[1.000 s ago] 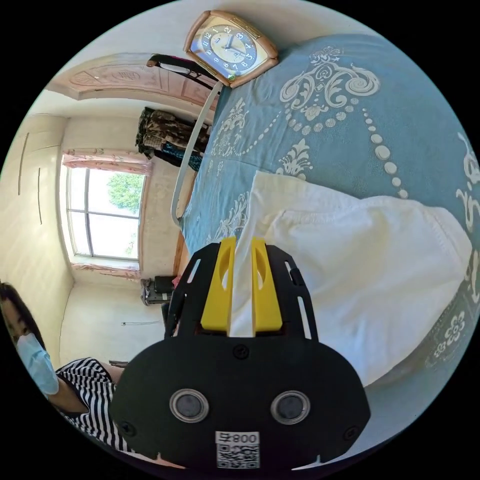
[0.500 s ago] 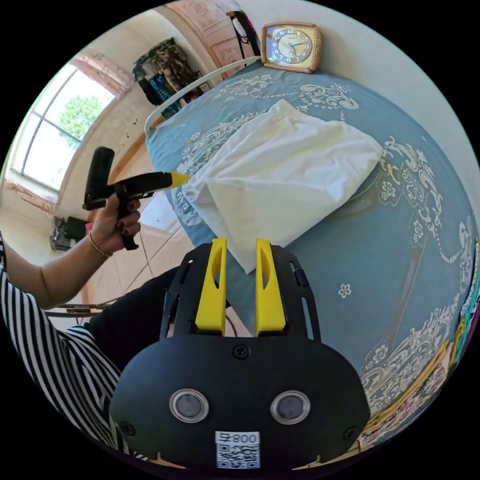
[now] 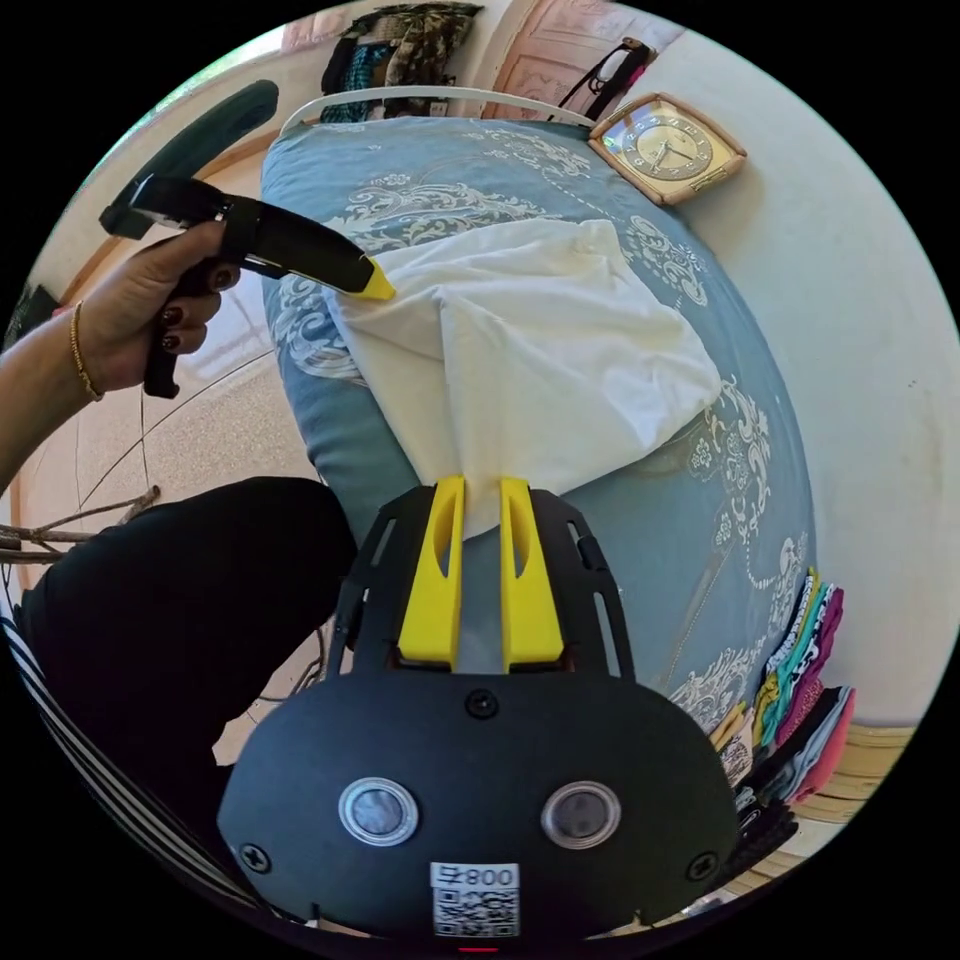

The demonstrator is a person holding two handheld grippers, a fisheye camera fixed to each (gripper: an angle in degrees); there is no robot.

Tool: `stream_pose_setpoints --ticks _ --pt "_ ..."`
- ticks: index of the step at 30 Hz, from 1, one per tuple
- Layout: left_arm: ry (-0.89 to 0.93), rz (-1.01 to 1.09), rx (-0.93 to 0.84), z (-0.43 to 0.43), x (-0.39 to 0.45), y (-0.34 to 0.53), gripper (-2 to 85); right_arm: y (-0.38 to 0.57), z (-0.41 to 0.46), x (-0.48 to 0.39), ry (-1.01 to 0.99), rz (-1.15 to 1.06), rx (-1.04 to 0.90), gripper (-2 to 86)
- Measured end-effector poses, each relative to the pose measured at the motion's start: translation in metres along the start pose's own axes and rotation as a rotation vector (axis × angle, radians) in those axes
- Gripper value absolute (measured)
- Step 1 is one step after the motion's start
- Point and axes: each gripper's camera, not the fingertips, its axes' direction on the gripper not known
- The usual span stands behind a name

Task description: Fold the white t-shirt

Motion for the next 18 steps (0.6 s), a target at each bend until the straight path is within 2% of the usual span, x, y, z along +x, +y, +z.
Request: stream_pose_setpoints --ticks 6,14,18 --pt "-0.014 -0.007 -0.005 0.002 -0.001 -0.001 0.1 0.011 -0.015 -0.024 0.088 -0.047 -0.023 1.8" --pt "-0.012 -0.031 0.005 0.003 -0.007 0.001 0.2 0.041 -0.054 -0.038 0.123 -0.094 0.012 0.9" --pt "0.001 -0.046 0.014 0.005 -0.009 0.002 0.2 0.049 -0.037 -0.048 0.111 -0.118 -0.039 1.0"
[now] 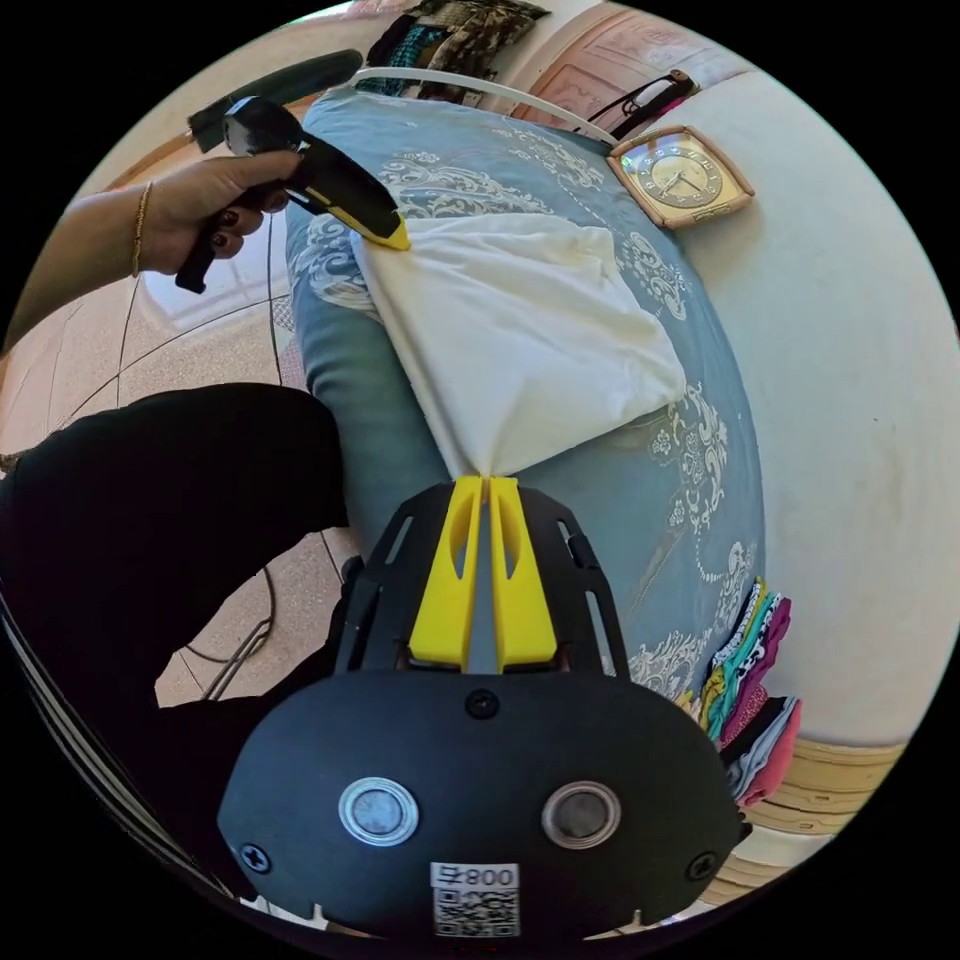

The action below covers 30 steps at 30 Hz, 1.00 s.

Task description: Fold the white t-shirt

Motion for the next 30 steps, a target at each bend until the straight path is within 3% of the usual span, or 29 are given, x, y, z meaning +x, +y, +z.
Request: stream_pose_setpoints --ticks 13,21,26,30 --pt "0.037 -0.029 0.023 0.009 -0.007 0.007 0.2 0.049 -0.02 0.028 -0.071 0.033 -0.051 0.3" --pt "0.037 -0.033 0.022 0.017 -0.006 0.011 0.1 0.047 -0.062 0.137 -0.379 0.259 0.203 0.1" --pt "0.037 -0.029 0.011 0.024 -0.004 0.015 0.1 0.055 -0.002 0.154 -0.544 0.281 0.065 0.2" --pt "0.049 -0.024 0.013 0.03 -0.004 0.019 0.1 0.101 -0.005 0.179 -0.607 0.362 0.143 0.2"
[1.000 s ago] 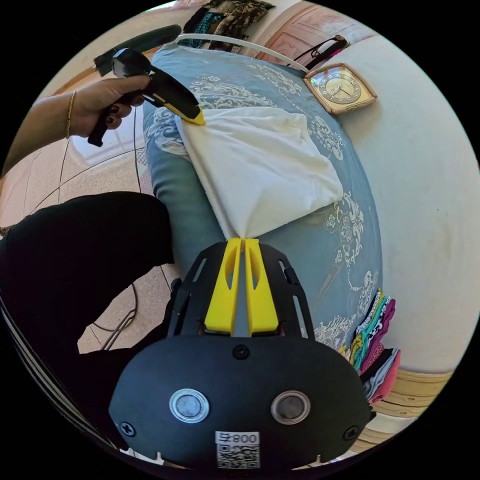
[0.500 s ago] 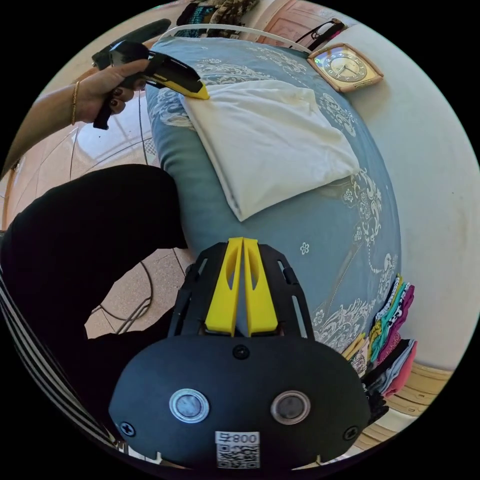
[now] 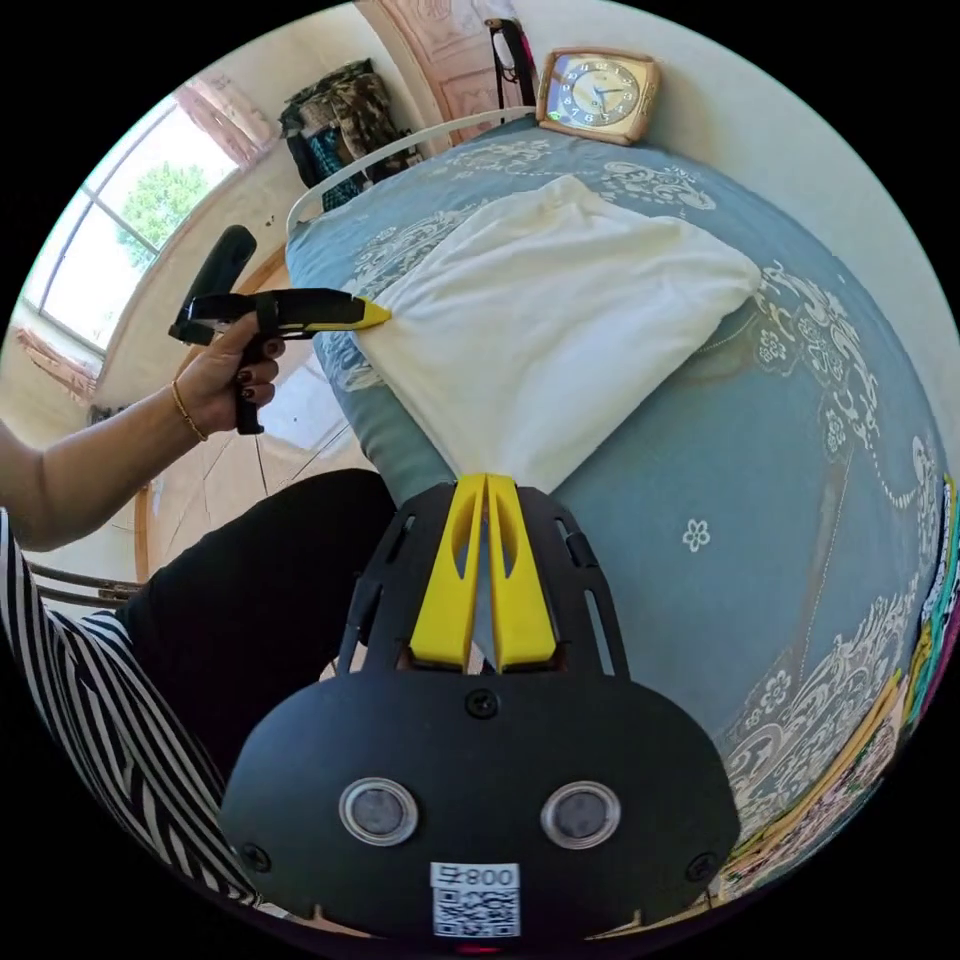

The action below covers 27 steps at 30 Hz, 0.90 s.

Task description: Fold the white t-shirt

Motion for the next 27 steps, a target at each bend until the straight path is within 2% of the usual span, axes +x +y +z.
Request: stream_pose_setpoints --ticks 8,10,12,16,17,19,21,27 --pt "0.012 -0.04 0.003 0.01 0.004 0.014 0.2 0.009 -0.033 0.039 -0.043 0.027 -0.025 0.2" --pt "0.068 -0.029 0.045 0.005 0.012 0.018 0.2 0.008 -0.048 0.047 -0.076 0.039 -0.05 0.2" --pt "0.096 0.006 0.073 0.003 0.022 0.019 0.2 0.008 -0.073 0.047 -0.025 0.004 -0.007 0.2" --pt "-0.025 0.02 -0.032 0.031 0.026 0.023 0.3 0.002 -0.066 0.068 -0.006 -0.005 -0.072 0.3" --pt "-0.038 0.012 -0.069 0.041 0.022 0.027 0.3 0.004 -0.062 0.079 -0.033 0.018 -0.07 0.3" --pt "0.028 -0.048 -0.033 0.041 0.017 0.035 0.4 0.007 -0.074 0.096 -0.092 0.062 -0.059 0.3" --pt "0.003 -0.029 -0.013 0.038 0.025 0.043 0.6 0.014 -0.093 0.118 -0.145 0.117 -0.043 0.4" --pt "-0.024 0.225 -0.117 0.063 0.081 0.068 2.7 0.051 -0.124 0.197 -0.423 0.342 0.019 2.1"
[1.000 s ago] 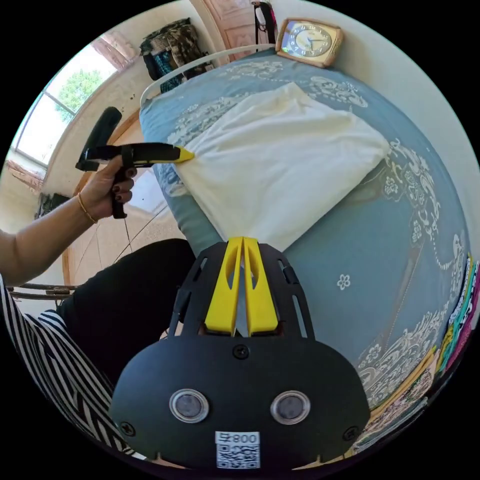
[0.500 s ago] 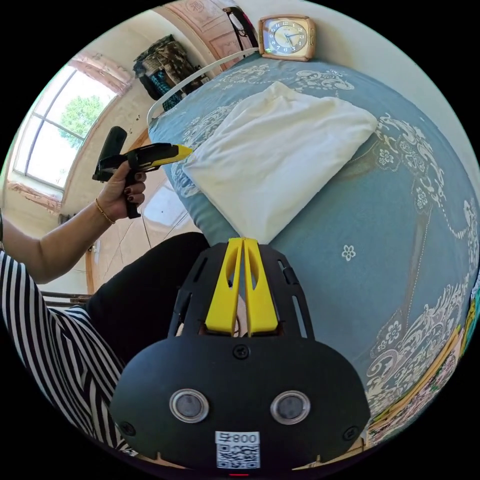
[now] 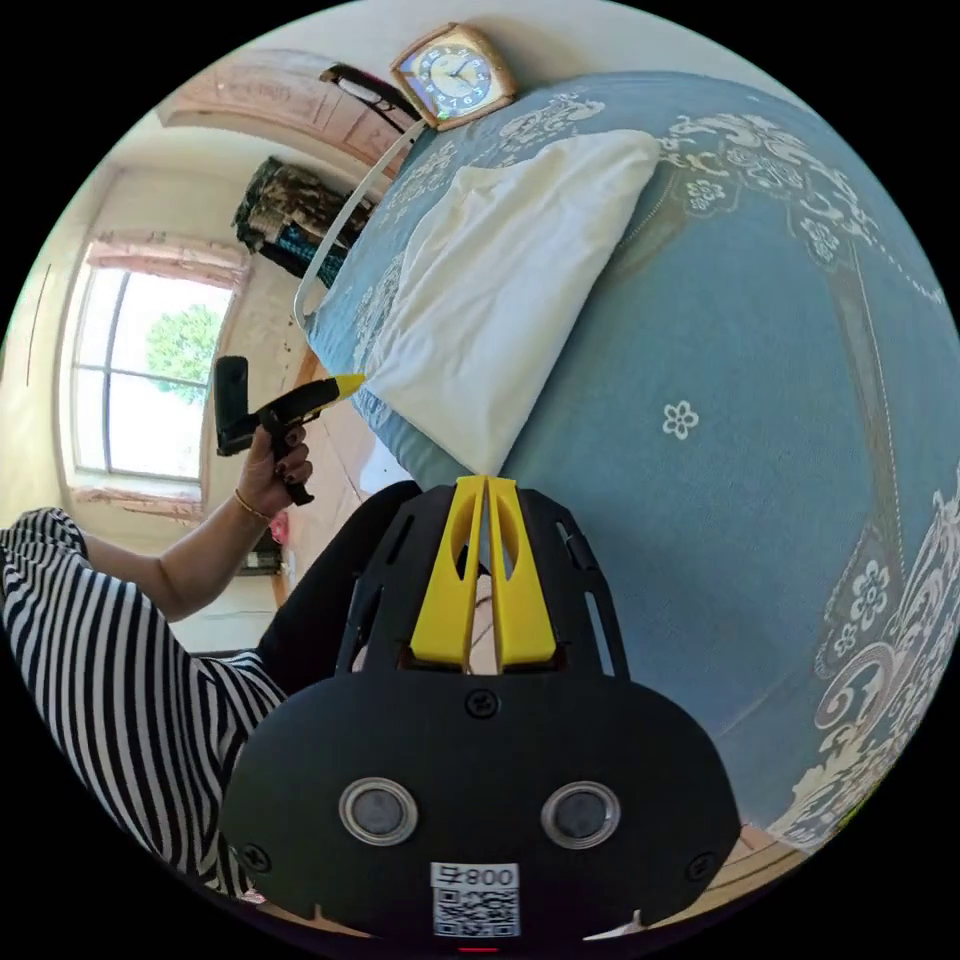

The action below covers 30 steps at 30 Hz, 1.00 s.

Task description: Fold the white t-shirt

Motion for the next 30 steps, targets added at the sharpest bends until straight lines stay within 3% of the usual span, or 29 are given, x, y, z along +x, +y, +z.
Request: stream_pose_setpoints --ticks 5,14,30 --pt "-0.069 0.295 -0.142 0.054 0.073 0.003 6.6 -0.003 -0.019 0.038 -0.164 0.113 -0.005 6.1" --pt "-0.401 0.635 -0.271 0.119 0.137 0.03 7.8 -0.014 -0.044 0.017 -0.009 0.017 -0.048 6.6" --pt "-0.431 0.621 -0.226 0.113 0.139 0.035 1.7 -0.034 -0.095 0.049 -0.368 0.217 0.018 11.1"
